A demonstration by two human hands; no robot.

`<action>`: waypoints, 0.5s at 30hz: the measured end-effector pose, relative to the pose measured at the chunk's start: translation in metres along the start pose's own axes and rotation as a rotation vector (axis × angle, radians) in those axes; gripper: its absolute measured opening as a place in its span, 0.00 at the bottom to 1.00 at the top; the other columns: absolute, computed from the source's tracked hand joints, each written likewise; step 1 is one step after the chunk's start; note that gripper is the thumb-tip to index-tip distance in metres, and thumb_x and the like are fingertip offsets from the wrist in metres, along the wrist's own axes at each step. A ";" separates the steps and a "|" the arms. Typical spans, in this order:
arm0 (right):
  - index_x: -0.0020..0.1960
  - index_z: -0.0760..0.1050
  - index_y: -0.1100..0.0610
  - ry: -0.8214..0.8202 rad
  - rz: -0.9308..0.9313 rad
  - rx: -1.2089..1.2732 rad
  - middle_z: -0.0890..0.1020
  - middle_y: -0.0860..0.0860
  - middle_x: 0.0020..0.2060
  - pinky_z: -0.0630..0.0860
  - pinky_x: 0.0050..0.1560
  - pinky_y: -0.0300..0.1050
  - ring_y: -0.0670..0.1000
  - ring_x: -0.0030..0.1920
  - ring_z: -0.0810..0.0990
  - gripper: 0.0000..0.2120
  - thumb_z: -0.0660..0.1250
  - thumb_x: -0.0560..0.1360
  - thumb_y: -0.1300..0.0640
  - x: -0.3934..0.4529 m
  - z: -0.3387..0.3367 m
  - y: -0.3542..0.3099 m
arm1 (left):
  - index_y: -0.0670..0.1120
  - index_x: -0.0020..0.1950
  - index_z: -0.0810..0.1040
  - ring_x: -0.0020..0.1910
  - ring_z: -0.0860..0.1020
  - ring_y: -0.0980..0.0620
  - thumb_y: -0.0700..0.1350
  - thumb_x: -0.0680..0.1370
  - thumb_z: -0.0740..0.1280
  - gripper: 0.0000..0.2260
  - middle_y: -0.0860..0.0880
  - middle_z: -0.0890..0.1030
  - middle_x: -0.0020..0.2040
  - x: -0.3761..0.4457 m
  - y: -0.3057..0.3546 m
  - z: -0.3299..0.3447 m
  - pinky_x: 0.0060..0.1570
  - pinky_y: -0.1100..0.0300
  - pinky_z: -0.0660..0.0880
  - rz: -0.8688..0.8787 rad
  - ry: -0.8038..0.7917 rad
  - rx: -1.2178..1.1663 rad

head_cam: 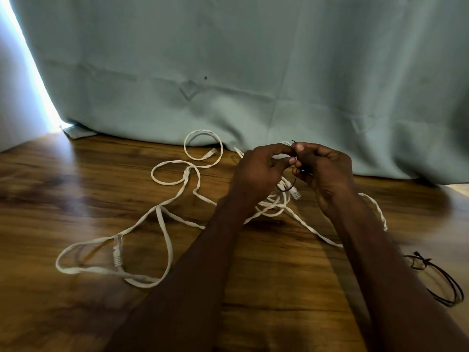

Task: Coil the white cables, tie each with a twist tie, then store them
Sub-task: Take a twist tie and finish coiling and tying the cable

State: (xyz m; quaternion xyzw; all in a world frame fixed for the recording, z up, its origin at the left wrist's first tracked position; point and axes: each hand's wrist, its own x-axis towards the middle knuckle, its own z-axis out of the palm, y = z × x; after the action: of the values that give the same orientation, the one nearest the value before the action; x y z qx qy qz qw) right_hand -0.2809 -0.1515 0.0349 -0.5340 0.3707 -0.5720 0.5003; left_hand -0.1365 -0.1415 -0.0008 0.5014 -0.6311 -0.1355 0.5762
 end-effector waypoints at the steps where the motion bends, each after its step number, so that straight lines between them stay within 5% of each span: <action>1: 0.54 0.86 0.62 0.021 0.033 0.044 0.84 0.54 0.35 0.81 0.44 0.43 0.50 0.38 0.81 0.08 0.75 0.76 0.60 -0.001 0.001 0.001 | 0.59 0.57 0.85 0.37 0.83 0.55 0.51 0.80 0.70 0.08 0.54 0.86 0.41 -0.001 0.001 0.000 0.42 0.49 0.81 0.016 0.016 0.038; 7: 0.51 0.86 0.61 0.056 0.169 0.240 0.85 0.53 0.37 0.84 0.54 0.52 0.49 0.39 0.82 0.07 0.77 0.74 0.61 -0.003 0.009 0.003 | 0.58 0.56 0.85 0.46 0.83 0.61 0.54 0.81 0.68 0.08 0.59 0.86 0.46 -0.004 0.003 -0.001 0.46 0.54 0.80 0.129 0.149 0.183; 15: 0.58 0.85 0.59 0.082 0.103 0.201 0.87 0.53 0.45 0.83 0.47 0.45 0.51 0.41 0.82 0.11 0.68 0.79 0.66 -0.006 0.011 -0.002 | 0.57 0.61 0.83 0.38 0.83 0.56 0.53 0.83 0.65 0.09 0.54 0.86 0.40 -0.007 0.004 0.003 0.38 0.54 0.79 0.143 0.202 0.222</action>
State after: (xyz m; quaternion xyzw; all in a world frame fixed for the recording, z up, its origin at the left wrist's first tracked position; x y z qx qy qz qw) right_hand -0.2709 -0.1442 0.0370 -0.4375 0.3588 -0.6011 0.5645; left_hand -0.1424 -0.1357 -0.0028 0.5270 -0.6151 0.0275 0.5858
